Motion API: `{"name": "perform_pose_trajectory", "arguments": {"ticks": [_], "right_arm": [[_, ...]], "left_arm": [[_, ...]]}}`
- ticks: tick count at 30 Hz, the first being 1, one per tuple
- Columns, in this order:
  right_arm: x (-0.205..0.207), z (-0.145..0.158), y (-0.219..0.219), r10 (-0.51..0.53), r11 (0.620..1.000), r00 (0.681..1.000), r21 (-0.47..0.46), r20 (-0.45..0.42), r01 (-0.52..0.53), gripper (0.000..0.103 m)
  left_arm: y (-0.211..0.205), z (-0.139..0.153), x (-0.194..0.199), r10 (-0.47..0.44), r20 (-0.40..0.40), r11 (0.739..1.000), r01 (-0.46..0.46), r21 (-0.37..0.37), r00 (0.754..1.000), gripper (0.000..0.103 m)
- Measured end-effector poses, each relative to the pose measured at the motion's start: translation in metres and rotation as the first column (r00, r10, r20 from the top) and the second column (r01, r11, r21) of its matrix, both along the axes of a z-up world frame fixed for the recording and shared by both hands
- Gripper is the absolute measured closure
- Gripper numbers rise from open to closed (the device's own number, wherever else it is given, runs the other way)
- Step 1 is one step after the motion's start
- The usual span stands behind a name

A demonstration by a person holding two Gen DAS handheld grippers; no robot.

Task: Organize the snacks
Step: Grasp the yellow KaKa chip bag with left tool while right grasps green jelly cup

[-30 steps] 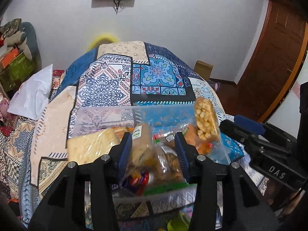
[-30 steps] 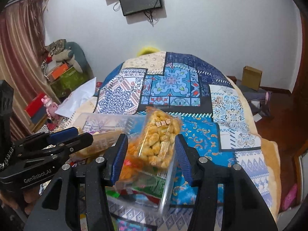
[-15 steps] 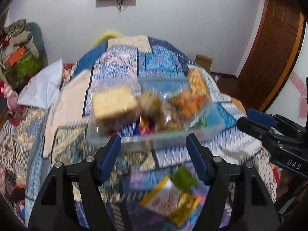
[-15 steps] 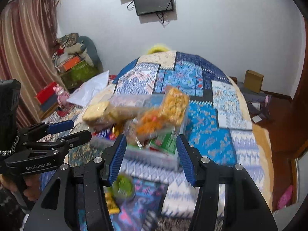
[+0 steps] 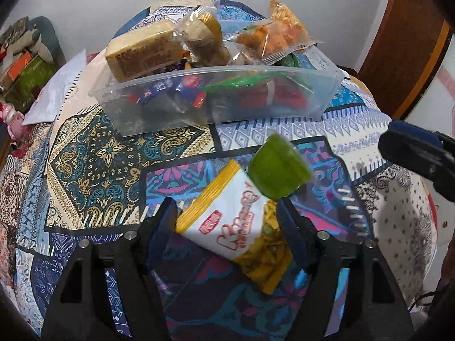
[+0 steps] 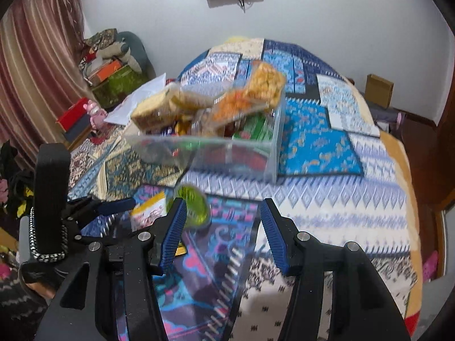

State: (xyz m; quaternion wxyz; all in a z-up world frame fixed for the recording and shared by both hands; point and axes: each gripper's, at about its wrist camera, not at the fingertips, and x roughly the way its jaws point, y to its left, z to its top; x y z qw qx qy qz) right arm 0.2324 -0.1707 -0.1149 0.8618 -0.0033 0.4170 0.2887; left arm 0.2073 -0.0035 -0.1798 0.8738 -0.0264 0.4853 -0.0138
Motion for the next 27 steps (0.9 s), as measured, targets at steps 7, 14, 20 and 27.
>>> {"name": "perform_pose_trajectory", "arguments": {"ticks": [7, 14, 20, 27], "right_arm": [[-0.004, -0.018, 0.018, 0.046, 0.999, 0.998, -0.010, -0.039, -0.046, 0.052], [-0.001, -0.033, 0.049, 0.099, 0.994, 0.993, -0.036, -0.063, -0.102, 0.052], [0.008, -0.049, 0.075, 0.146, 0.984, 0.986, -0.088, -0.083, -0.153, 0.053], [0.016, -0.057, 0.067, 0.139, 0.986, 0.984, -0.075, -0.109, -0.147, 0.058]], "left_arm": [[0.035, 0.004, -0.017, 0.024, 0.017, 1.000, -0.024, 0.007, 1.000, 0.020], [0.064, -0.003, -0.024, 0.039, 0.002, 0.999, -0.039, 0.019, 0.999, 0.018], [0.077, -0.004, -0.026, 0.079, -0.014, 0.997, -0.079, -0.017, 0.997, 0.018], [0.065, 0.012, -0.024, 0.047, 0.005, 0.996, -0.047, -0.077, 0.999, 0.018]]}}
